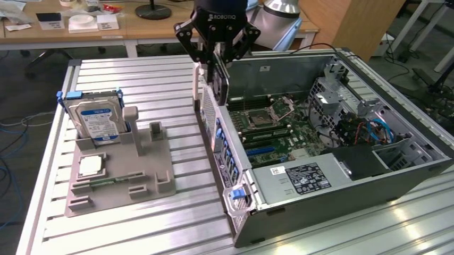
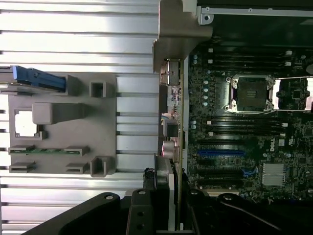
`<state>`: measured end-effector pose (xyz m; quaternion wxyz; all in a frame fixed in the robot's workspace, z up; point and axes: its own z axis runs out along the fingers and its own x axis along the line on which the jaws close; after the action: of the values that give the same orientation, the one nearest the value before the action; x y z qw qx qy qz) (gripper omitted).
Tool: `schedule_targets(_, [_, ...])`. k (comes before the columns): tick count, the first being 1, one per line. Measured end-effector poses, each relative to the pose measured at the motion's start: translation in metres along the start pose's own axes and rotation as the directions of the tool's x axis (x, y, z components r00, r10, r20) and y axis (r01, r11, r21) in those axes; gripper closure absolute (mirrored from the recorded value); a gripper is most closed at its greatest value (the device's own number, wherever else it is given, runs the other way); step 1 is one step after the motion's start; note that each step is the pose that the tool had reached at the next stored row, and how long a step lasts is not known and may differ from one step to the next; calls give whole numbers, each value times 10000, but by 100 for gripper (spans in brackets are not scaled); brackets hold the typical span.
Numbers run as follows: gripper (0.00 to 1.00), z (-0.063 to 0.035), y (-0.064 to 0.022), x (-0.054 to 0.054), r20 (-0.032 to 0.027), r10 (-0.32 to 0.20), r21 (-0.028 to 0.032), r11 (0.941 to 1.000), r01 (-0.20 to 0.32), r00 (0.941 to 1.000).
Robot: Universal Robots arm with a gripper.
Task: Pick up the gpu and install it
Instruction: 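Pick up the gpu and move the gpu toward the slot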
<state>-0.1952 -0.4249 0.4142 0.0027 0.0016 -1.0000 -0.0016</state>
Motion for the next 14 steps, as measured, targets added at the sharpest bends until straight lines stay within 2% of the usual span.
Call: schedule_targets(14, [72,-1,-1,-145,0,0,0,10000,0,10000])
